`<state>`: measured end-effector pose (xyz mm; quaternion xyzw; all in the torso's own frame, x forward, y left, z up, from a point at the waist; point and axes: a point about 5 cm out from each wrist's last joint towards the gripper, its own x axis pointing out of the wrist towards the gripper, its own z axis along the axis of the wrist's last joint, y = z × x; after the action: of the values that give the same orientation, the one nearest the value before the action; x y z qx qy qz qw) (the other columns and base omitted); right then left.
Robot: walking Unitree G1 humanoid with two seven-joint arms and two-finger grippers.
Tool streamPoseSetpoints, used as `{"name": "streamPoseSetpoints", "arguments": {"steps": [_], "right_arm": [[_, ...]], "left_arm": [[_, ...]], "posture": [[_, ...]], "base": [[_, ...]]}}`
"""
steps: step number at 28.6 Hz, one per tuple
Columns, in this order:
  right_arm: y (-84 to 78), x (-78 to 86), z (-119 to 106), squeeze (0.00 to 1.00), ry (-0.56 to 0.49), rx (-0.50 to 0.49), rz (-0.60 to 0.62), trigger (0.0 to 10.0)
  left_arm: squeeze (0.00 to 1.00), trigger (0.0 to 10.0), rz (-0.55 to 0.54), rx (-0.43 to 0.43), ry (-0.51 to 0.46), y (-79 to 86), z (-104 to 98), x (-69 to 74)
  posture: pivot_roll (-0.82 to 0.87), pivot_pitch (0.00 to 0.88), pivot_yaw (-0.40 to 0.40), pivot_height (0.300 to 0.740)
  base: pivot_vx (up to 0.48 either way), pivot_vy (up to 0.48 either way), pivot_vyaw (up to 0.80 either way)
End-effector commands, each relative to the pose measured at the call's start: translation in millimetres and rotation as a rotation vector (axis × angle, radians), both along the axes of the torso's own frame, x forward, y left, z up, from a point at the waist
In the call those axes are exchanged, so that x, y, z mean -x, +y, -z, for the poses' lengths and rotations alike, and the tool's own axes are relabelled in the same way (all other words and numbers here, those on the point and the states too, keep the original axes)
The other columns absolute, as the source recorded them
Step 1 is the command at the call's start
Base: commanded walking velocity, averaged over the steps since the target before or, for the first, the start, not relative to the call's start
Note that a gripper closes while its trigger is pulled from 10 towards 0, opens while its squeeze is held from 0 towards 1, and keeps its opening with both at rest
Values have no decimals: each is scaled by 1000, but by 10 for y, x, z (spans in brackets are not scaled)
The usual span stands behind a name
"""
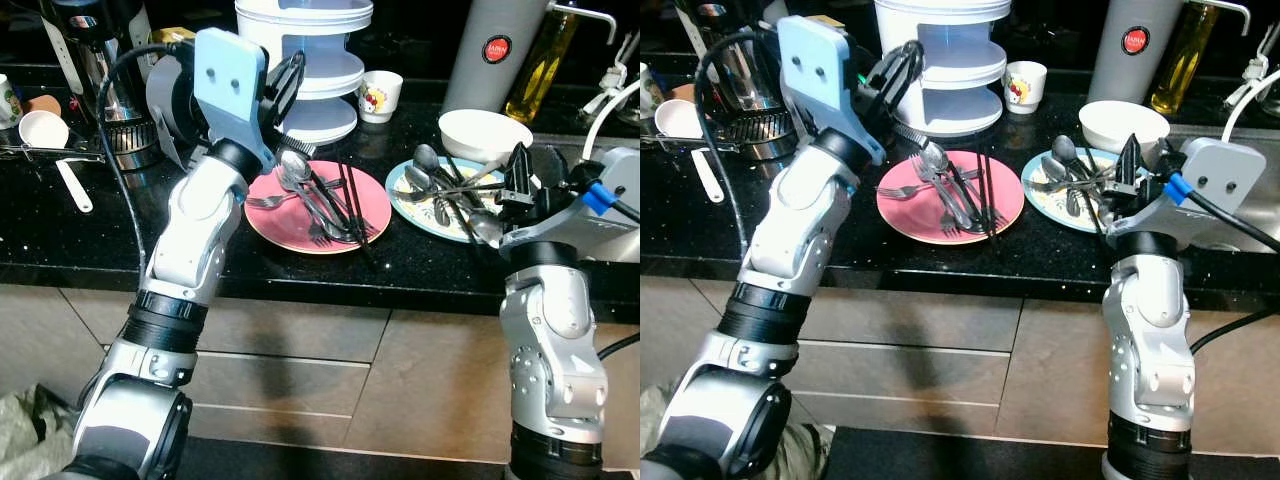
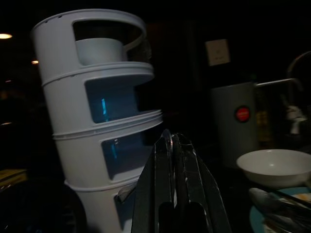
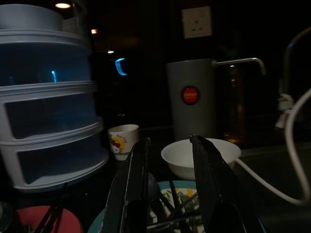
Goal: Kitchen organization
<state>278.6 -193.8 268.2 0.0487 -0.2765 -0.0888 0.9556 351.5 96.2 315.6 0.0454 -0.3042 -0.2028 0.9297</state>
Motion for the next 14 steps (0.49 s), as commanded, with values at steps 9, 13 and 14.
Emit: {"name": "streamPoseSetpoints", "arguments": {"steps": [9,13,14], "right_arm": [[-21,-13,47,0,26,-3,2,10000],[-21,-15,50,0,26,-3,1,10000],[-21,-16,51,0,27,-3,1,10000]], "left_arm": [[0,10000,-8,-2,18,-40,19,-8],[0,10000,-10,-2,18,-42,20,-10],[0,10000,-11,-2,18,-42,19,-10]], "posture": [[-42,23,9,740],[-42,23,8,740],[-42,23,8,740]], "base": [[0,-449,0],[0,-448,0],[0,-442,0]]}}
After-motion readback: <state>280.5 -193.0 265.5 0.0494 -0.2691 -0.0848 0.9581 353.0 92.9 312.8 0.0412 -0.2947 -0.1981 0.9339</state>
